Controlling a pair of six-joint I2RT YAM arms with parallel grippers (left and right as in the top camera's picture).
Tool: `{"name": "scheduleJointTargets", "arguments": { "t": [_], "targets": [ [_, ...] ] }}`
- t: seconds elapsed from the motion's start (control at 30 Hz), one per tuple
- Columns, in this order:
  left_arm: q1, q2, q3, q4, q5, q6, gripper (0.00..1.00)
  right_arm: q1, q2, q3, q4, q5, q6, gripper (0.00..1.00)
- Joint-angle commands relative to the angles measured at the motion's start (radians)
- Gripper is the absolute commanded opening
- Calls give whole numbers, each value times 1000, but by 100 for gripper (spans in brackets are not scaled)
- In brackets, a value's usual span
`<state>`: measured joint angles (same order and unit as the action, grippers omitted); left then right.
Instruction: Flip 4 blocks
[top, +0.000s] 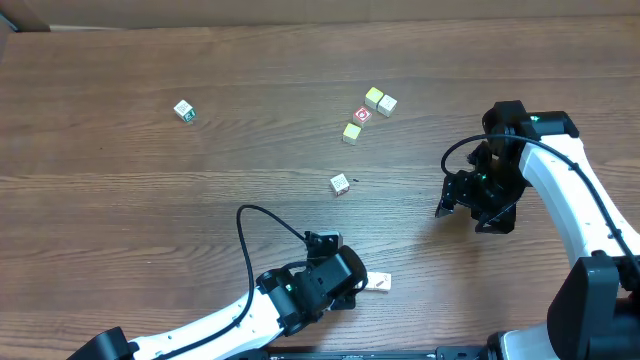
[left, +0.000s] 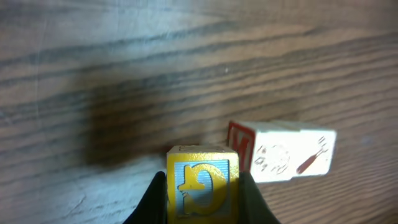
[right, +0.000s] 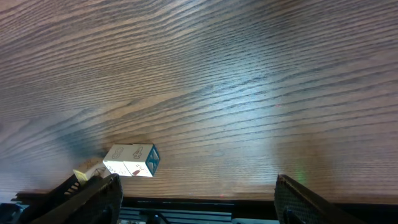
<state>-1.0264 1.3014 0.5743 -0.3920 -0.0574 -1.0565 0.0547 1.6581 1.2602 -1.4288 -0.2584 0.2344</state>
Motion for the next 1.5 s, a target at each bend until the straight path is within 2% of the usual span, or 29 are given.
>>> {"name": "scheduleJointTargets", "arguments": {
  "t": [0.0,0.67,1.0,1.3,1.47],
  "targets": [
    [-5,27,-6,34,-46,-10,4,2,1,9,0,-6,-7,79],
    [-4,51,-6,50,-35,-5,4,2,1,9,-10,-5,-7,79],
    [-4,51,-6,50,-35,-5,23,2,1,9,-18,-5,-7,79],
    [-4,51,-6,50,-35,-5,25,2,1,9,-18,-5,-7,79],
    [-5,51,-6,50,-35,-5,34,2,1,9,-18,-5,-7,79]
  ]
}}
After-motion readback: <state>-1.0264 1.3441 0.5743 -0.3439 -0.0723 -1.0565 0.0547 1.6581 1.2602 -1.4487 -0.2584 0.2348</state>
